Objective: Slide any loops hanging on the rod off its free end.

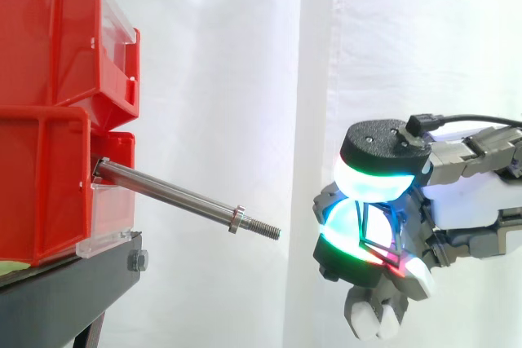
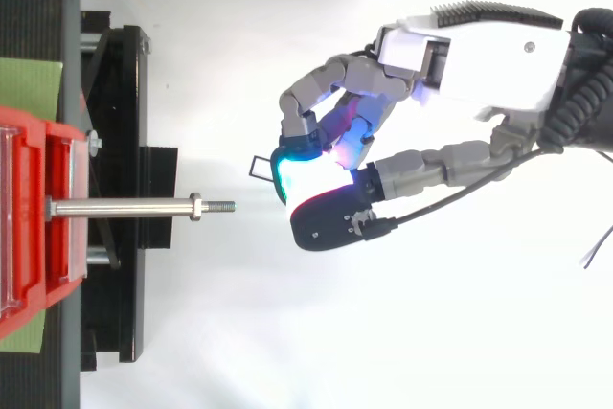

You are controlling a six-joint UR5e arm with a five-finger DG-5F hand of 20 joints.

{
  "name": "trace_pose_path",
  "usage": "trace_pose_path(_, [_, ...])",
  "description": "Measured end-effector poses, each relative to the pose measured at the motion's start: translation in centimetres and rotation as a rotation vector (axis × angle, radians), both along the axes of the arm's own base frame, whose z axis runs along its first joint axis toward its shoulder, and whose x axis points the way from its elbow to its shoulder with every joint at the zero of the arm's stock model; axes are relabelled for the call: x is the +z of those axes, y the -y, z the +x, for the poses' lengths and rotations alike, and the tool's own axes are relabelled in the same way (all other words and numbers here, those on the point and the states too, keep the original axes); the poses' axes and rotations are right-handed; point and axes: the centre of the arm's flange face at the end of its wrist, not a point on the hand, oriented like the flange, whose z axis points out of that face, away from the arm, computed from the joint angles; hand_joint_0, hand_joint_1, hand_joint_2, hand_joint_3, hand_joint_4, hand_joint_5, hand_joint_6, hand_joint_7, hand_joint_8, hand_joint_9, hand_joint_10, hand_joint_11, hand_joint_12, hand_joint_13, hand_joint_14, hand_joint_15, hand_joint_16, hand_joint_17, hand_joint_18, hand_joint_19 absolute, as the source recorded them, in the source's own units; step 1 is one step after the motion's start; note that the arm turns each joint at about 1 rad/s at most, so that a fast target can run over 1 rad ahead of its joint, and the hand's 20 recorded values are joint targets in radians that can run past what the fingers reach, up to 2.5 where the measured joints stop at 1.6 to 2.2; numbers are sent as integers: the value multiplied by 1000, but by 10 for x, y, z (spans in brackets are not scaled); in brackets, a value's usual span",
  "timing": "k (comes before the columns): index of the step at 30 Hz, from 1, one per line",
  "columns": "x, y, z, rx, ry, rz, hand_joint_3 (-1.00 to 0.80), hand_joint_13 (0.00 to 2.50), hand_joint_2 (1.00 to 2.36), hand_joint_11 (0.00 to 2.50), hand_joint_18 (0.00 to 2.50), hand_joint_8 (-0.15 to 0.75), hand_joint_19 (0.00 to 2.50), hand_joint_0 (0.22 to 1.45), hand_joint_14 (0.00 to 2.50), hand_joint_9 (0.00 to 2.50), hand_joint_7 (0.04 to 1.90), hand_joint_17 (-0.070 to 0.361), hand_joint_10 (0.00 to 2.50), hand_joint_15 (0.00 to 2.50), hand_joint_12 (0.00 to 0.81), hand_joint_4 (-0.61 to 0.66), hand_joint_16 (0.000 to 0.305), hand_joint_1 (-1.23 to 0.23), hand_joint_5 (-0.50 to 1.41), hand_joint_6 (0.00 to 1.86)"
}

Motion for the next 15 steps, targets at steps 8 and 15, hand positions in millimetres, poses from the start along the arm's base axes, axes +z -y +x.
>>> trace_pose_path(8, [-4, -1, -5, -28, -38, 70, -83, 837, 1016, 715, 756, 365, 438, 610, 12, 1006, 1082, 144, 14, 380, 408, 171, 64, -713, -191, 921])
trace_pose_path(15, [-6, -1, -9, -62, -61, 140, -325, 799, 1012, 754, 720, 309, 407, 710, 12, 927, 971, 128, 15, 368, 370, 105, 57, -775, -221, 925])
